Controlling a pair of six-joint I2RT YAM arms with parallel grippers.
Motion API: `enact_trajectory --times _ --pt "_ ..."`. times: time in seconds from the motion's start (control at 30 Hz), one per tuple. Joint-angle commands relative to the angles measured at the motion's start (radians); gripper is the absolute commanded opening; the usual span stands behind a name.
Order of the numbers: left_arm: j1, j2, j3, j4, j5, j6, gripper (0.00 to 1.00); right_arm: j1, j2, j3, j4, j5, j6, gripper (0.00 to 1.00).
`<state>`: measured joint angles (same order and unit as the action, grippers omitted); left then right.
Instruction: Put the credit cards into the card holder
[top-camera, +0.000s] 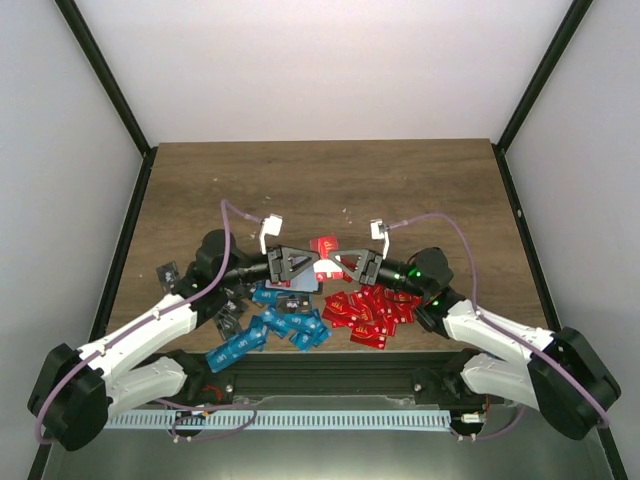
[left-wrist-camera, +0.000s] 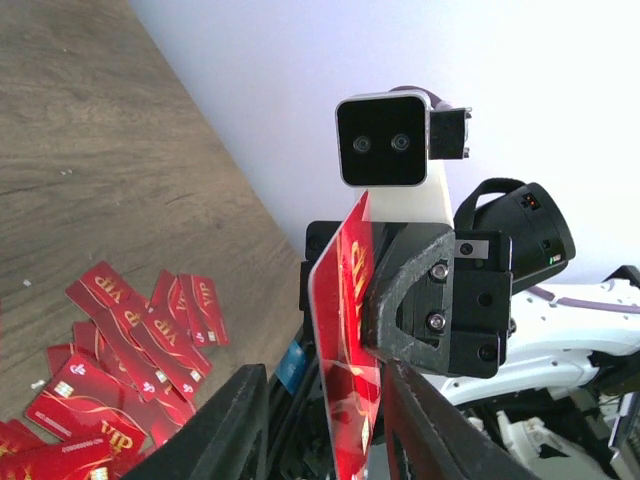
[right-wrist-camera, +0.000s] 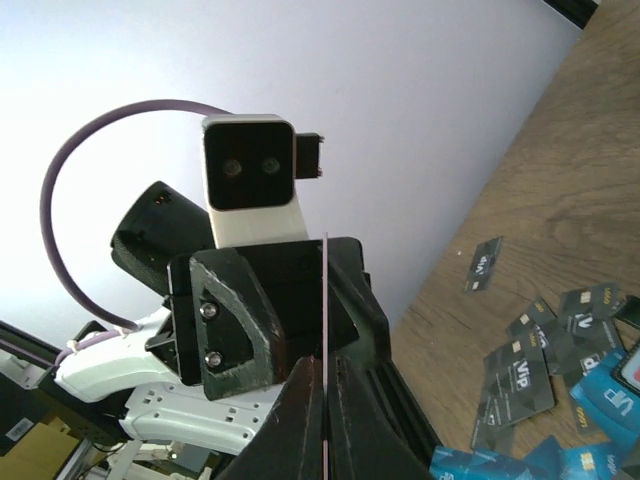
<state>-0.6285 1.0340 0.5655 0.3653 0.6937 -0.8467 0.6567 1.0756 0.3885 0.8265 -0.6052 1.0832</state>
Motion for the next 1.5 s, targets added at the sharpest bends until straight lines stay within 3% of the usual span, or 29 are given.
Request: enact_trajectory --times 0.0,0.13,0.3,0.4,0.47,0.63,0.73,1.03,1.47 --pt "0.005 0.004 0.009 0.043 0.004 -0.005 0.32 -0.009 0.030 0.058 0.100 -0.020 0.017 0.01" --pt "0.005 0.016 0.006 0.064 0.011 -0.017 0.27 -0.009 0.068 0.053 0.156 -0.029 0.044 0.01" --pt "0.006 0.034 0.005 0.093 0.012 -0.031 0.05 -0.009 0.117 0.054 0.209 -0.054 0.069 0.01" --pt "0.011 0.036 0.012 0.052 -0.011 -0.021 0.04 -0.012 0.129 0.055 0.190 -0.057 0.054 0.01" --pt "0.031 0.028 0.014 -0.013 -0.044 0.003 0.04 -0.022 0.130 0.073 0.097 -0.063 0.002 0.01" --pt "0.099 0.005 0.056 -0.365 -0.257 0.171 0.04 -0.040 0.125 0.137 -0.320 0.034 -0.196 0.23" --pt "0.140 0.033 0.053 -0.445 -0.308 0.245 0.04 -0.040 0.158 0.155 -0.455 0.064 -0.288 0.24" --pt "0.211 0.130 -0.038 -0.305 -0.340 0.313 0.04 -0.040 0.383 0.206 -0.494 -0.013 -0.385 0.23" --pt "0.252 0.337 -0.083 -0.096 -0.217 0.321 0.04 -0.042 0.563 0.281 -0.519 -0.022 -0.435 0.25"
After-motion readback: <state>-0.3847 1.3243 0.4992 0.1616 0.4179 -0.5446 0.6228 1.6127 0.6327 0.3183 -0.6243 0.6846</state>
